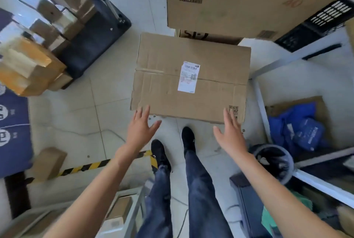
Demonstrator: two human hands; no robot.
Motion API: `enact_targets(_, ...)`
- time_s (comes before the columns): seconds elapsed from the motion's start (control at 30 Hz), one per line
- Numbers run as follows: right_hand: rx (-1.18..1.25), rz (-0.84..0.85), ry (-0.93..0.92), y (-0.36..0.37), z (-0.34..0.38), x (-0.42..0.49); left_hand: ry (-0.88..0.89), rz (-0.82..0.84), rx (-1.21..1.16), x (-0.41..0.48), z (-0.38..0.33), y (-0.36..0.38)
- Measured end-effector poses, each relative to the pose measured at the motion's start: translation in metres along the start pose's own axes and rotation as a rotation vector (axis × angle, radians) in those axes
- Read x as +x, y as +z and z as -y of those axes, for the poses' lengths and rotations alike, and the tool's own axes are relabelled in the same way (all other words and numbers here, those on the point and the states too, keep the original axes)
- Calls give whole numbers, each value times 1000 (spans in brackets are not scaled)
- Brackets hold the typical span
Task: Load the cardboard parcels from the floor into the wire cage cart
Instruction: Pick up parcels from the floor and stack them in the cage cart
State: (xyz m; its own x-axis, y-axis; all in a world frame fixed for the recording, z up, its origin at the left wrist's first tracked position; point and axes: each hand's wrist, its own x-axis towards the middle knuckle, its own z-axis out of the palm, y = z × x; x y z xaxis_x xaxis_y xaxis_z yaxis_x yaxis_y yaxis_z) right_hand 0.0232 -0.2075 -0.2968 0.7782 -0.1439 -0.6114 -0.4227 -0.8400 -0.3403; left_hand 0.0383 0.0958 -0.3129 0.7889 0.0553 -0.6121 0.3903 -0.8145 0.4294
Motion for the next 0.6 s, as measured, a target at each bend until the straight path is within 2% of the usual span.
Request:
enact_targets(0.27,40,-17,195,-1,-42,135,-220,-163,-180,133,15,13)
enact_targets(0.47,287,-54,383,0,-56,164,-319,-150,-419,170,31,6)
enact_targets(0.6,380,-21,408,-6,-62,160,-283,-157,-424,159,26,3)
